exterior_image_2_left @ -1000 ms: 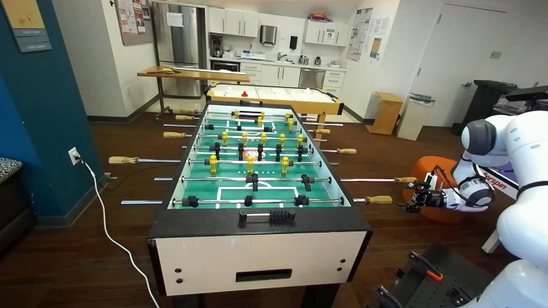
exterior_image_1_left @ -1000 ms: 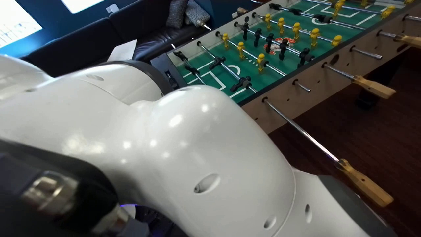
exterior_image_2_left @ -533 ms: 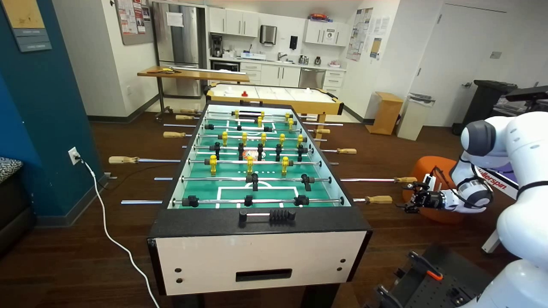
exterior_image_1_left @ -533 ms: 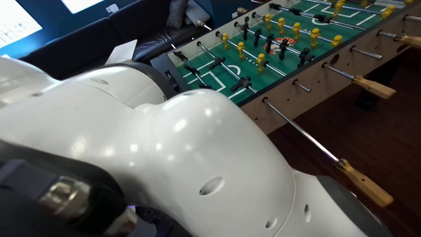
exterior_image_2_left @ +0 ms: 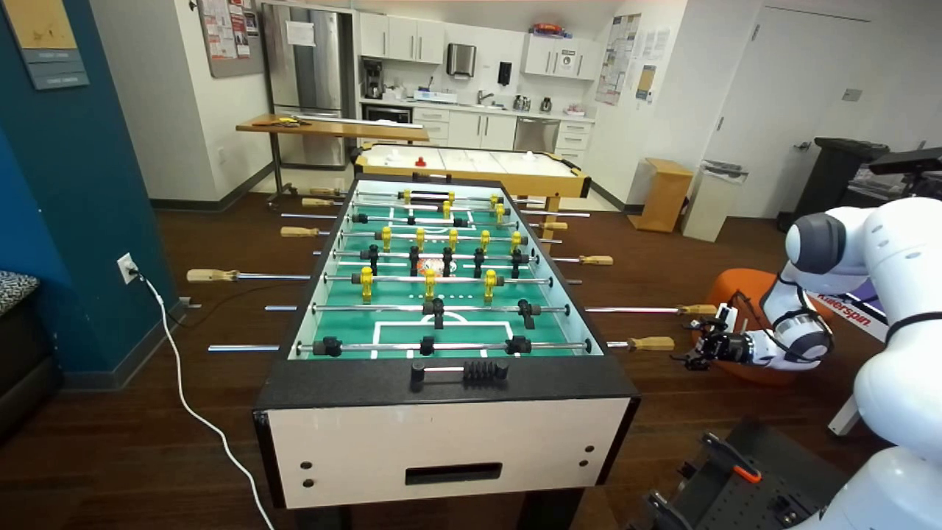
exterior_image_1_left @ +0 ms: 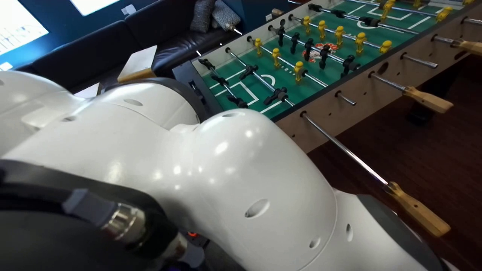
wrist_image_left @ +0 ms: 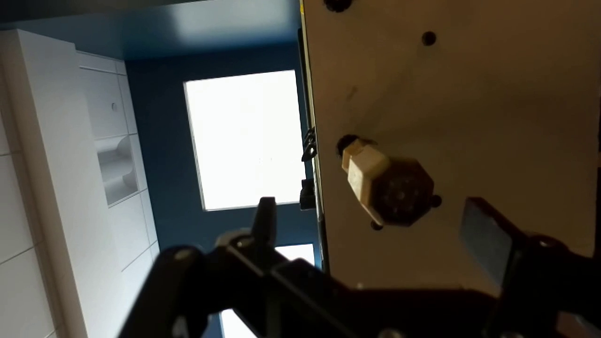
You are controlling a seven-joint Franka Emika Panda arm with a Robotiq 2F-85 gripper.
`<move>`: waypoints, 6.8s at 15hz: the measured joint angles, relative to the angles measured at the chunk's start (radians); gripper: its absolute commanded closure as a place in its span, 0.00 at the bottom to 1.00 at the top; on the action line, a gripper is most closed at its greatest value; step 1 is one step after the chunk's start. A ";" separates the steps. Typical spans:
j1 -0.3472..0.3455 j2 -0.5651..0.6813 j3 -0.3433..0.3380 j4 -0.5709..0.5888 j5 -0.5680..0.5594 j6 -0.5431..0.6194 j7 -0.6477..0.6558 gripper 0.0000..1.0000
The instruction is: Twist and then pull the first rod on the right side of the foosball table
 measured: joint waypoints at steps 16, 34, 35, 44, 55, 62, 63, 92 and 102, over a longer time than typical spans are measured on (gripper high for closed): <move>0.021 0.046 0.044 0.116 -0.065 -0.019 0.001 0.00; 0.013 0.118 0.054 0.186 -0.072 -0.061 -0.029 0.85; 0.012 0.118 0.054 0.187 -0.074 -0.061 -0.071 0.85; 0.018 0.096 0.041 0.199 -0.121 -0.031 -0.550 0.60; 0.020 0.093 0.039 0.200 -0.126 -0.018 -0.823 0.85; 0.030 0.087 0.035 0.200 -0.133 -0.007 -1.172 0.60; 0.031 0.086 0.035 0.199 -0.135 -0.005 -1.202 0.60; 0.035 0.035 0.036 0.139 -0.140 0.062 -1.972 0.85; 0.026 0.004 0.049 0.089 -0.133 0.103 -2.227 0.60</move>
